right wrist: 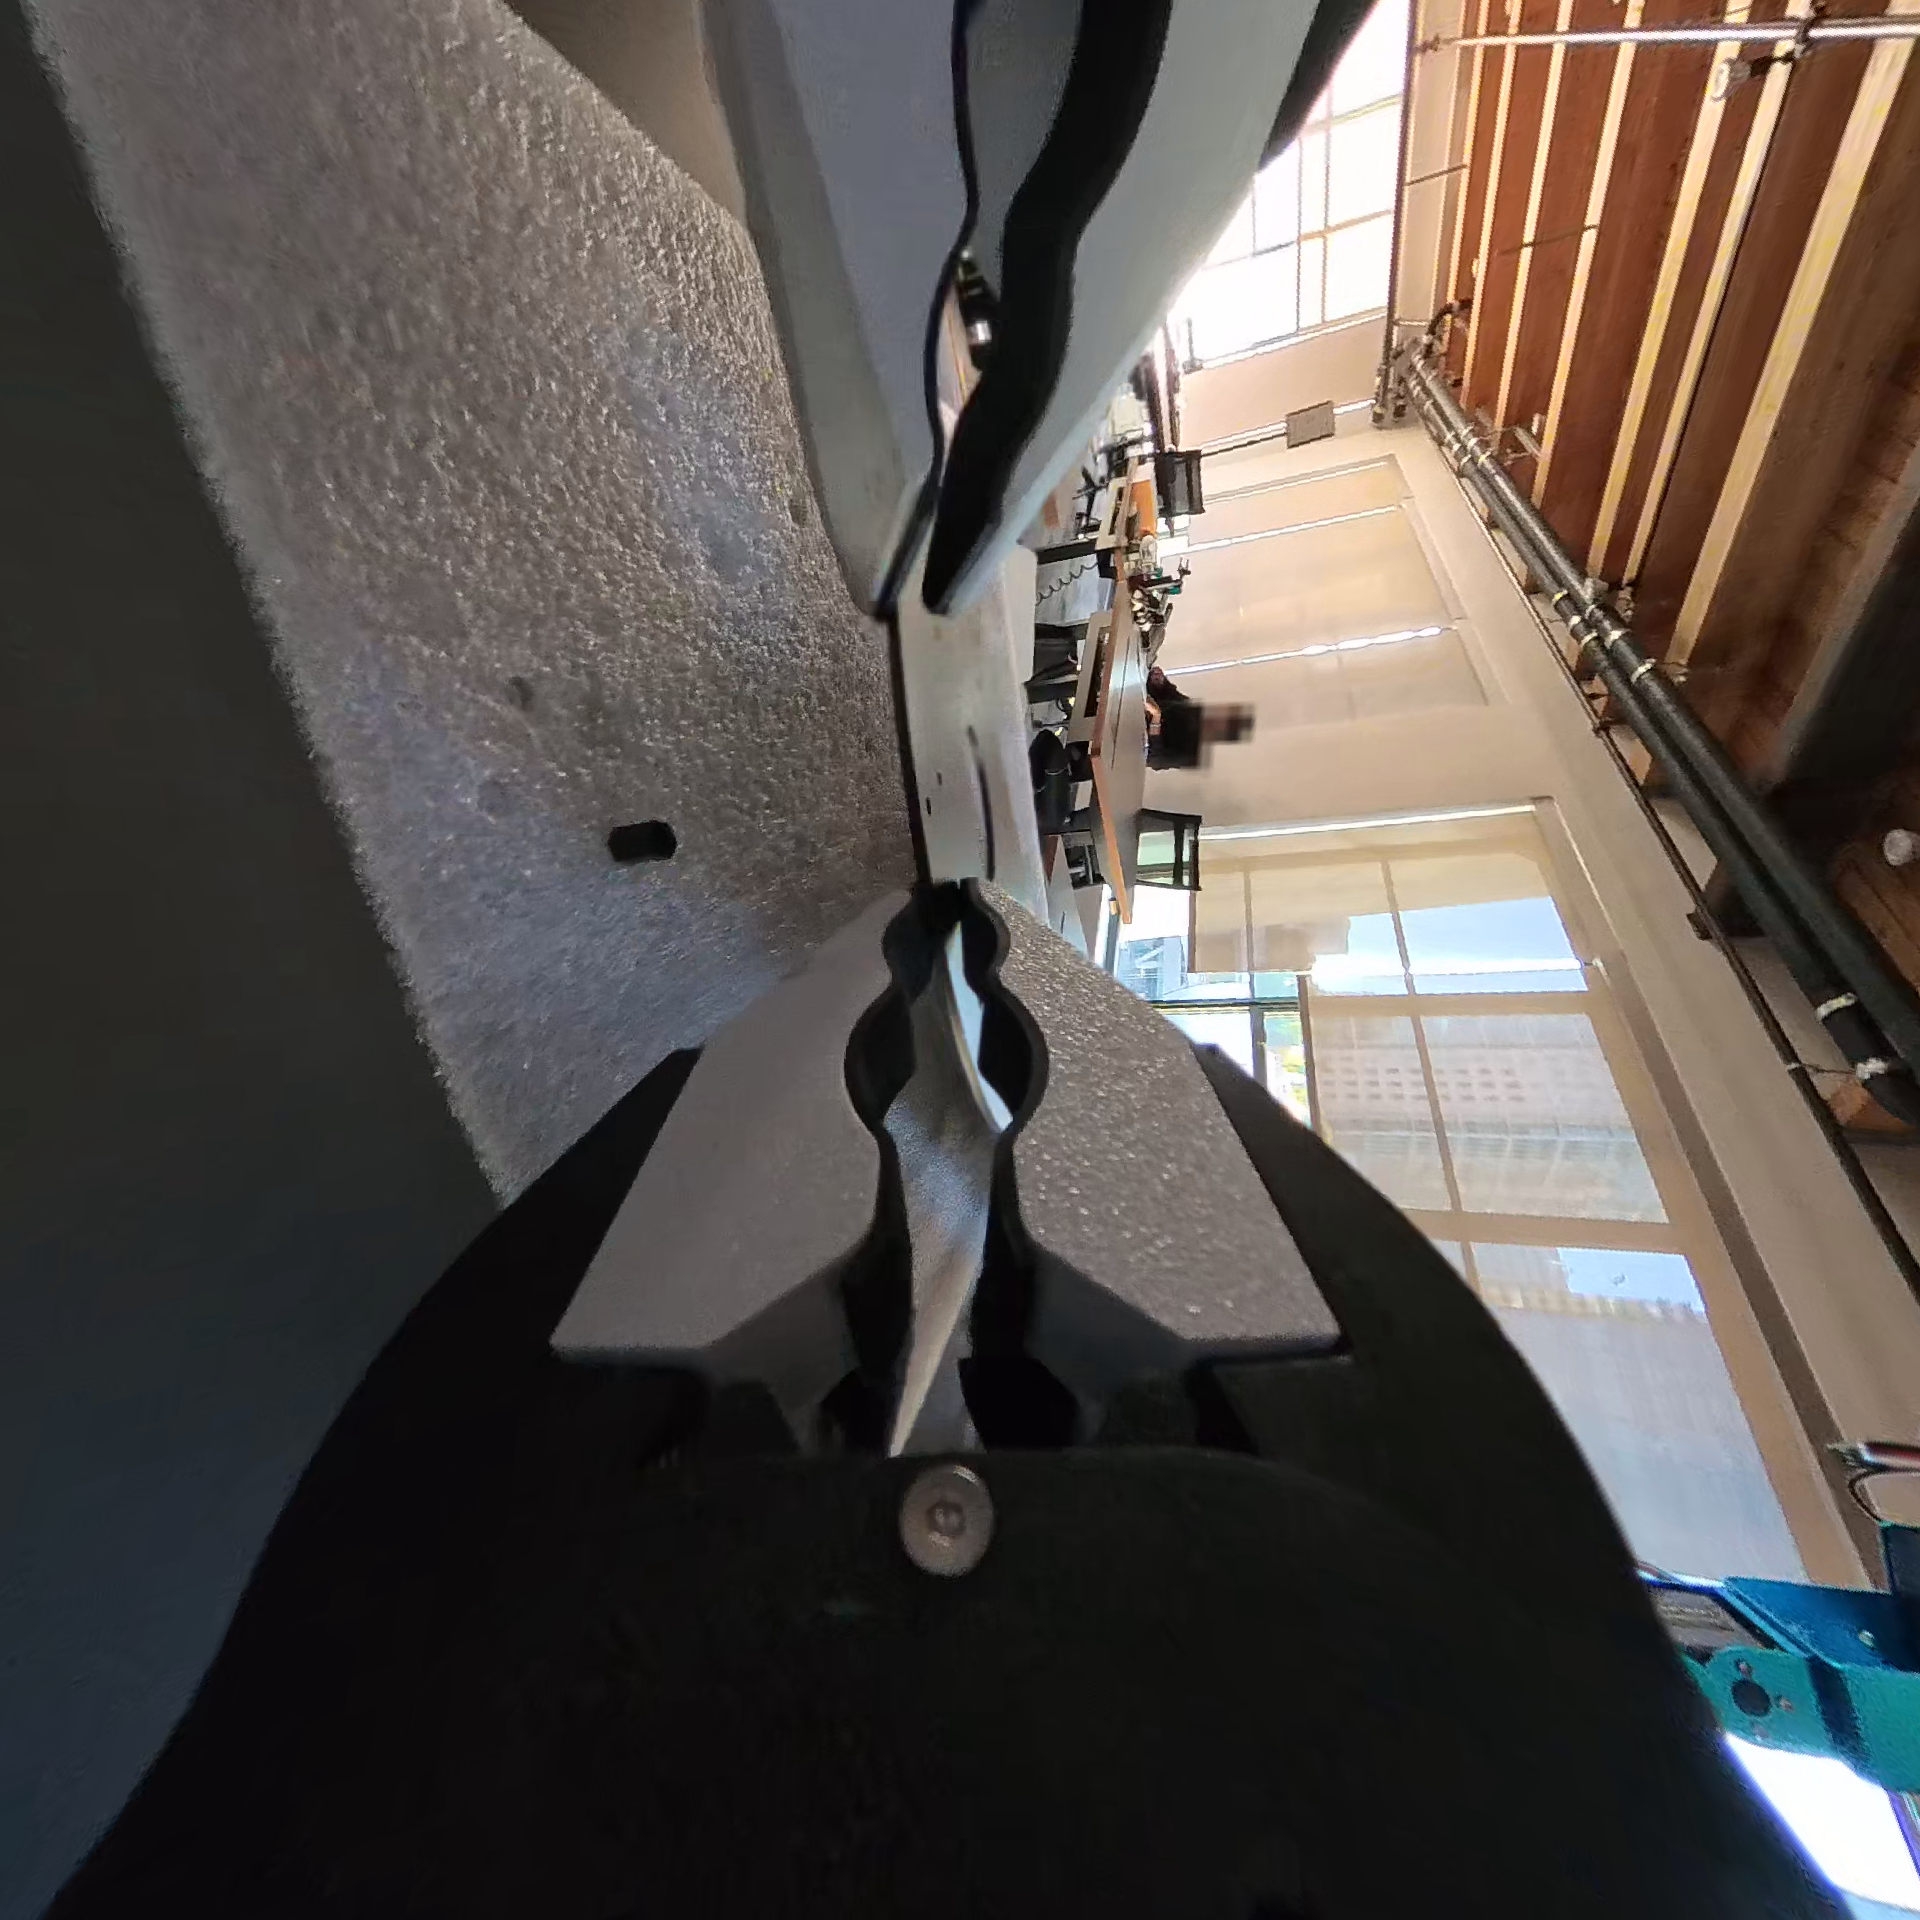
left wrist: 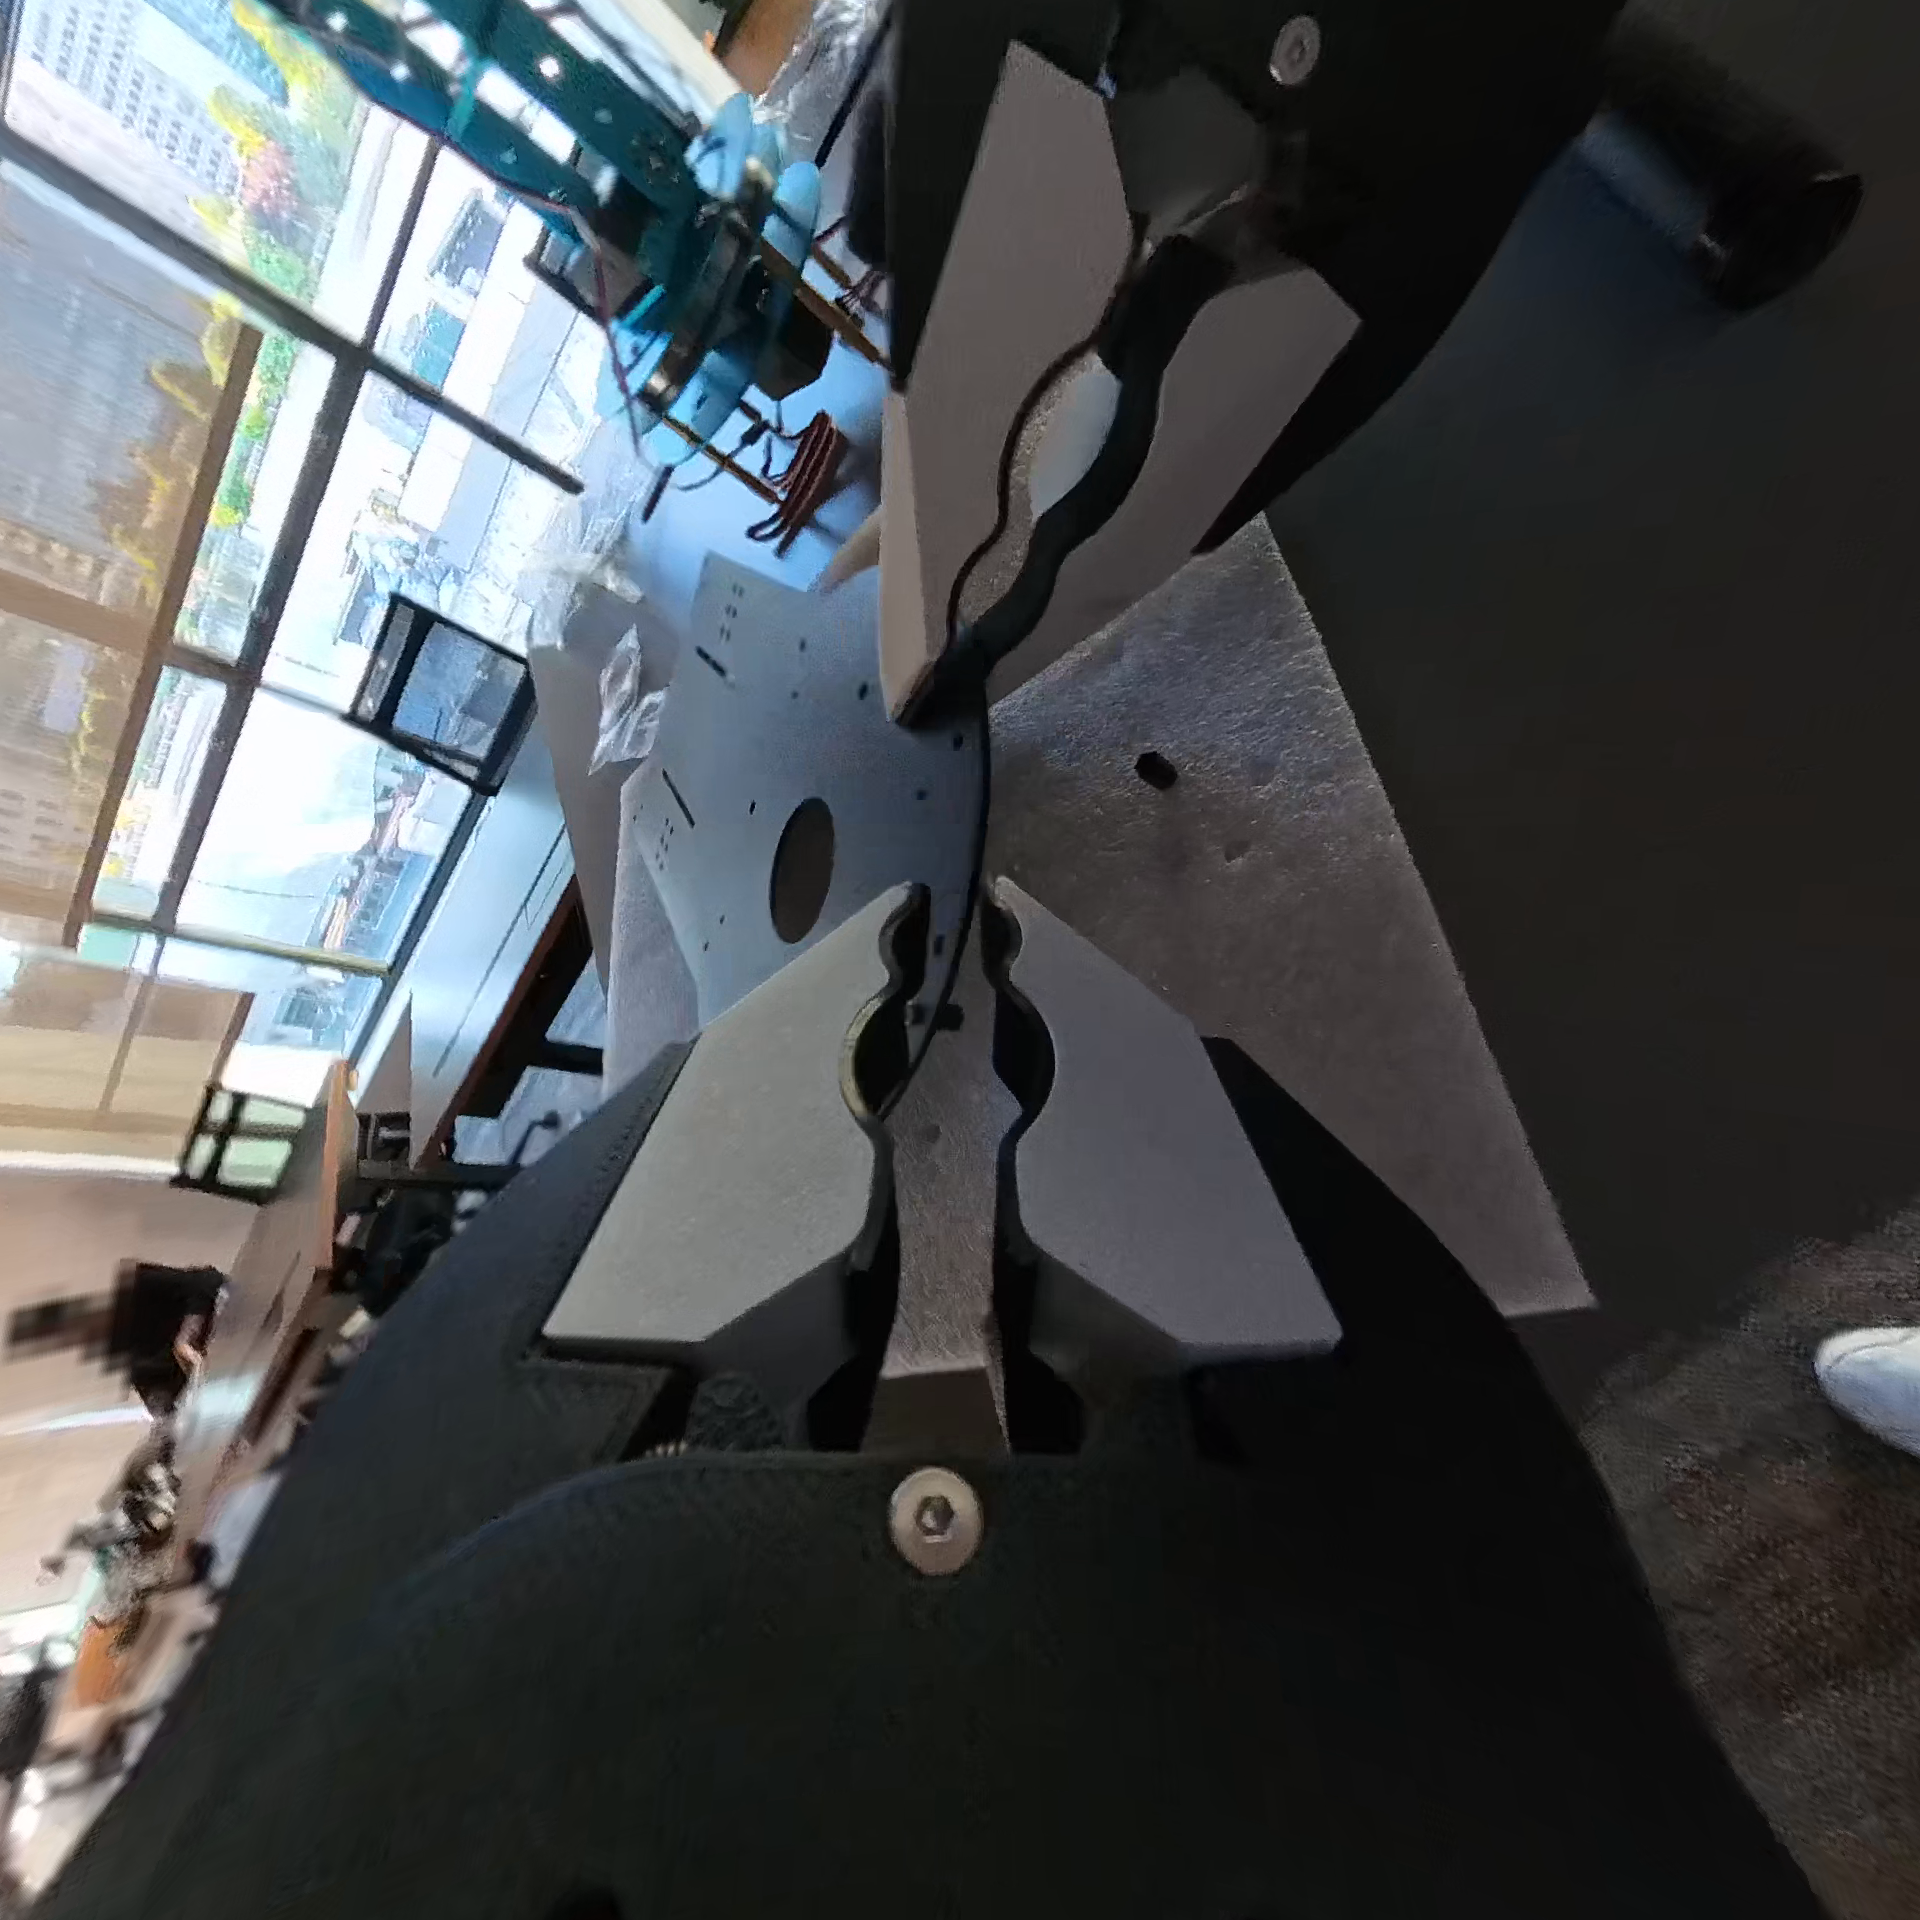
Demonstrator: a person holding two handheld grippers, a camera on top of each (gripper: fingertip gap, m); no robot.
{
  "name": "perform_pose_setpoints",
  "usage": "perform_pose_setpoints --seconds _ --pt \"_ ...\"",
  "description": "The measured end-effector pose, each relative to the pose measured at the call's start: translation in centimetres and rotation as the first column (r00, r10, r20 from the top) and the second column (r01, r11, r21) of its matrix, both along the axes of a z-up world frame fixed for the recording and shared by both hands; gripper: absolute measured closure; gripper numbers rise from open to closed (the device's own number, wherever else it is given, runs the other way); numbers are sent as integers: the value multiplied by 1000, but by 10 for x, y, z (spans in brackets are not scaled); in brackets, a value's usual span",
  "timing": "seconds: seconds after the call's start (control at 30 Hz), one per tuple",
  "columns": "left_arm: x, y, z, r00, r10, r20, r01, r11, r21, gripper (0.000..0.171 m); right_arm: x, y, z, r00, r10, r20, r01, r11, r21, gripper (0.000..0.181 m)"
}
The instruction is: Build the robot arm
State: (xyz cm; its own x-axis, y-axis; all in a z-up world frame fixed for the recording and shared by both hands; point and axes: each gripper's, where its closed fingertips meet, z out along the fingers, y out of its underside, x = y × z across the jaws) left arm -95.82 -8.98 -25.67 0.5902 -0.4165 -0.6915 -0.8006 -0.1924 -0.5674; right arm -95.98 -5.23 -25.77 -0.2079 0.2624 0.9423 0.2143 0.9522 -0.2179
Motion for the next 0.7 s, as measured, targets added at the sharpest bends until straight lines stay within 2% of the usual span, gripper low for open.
perform_pose_setpoints --seconds 0.07,0.1,0.2,0.27,0.37,0.4,0.7 --pt "3 -11 6 995 45 85 -46 999 1 166 0 -1 -2 1000 0 -3 0 1000 9 180" --pt "8 -19 8 988 53 146 -52 999 -17 171 0 -1 -2 1000 -2 -8 2 1000 -3 180" --pt "23 -36 -6 960 85 266 -55 991 -119 171 1 0 1 1000 -5 -27 5 1000 -17 180" --pt "23 -35 -17 958 123 258 -87 985 -145 171 1 -1 3 1000 -1 -21 0 1000 -22 180" --pt "16 -30 -34 950 205 237 -157 966 -206 162 4 -3 3 1000 10 -21 -10 1000 -15 180" --pt "15 -30 -40 948 220 231 -166 958 -232 166 5 -3 4 1000 11 -23 -11 1000 -12 180" --pt "16 -29 -44 946 264 188 -224 951 -211 171 17 -2 24 998 -7 -63 6 1000 -18 181"
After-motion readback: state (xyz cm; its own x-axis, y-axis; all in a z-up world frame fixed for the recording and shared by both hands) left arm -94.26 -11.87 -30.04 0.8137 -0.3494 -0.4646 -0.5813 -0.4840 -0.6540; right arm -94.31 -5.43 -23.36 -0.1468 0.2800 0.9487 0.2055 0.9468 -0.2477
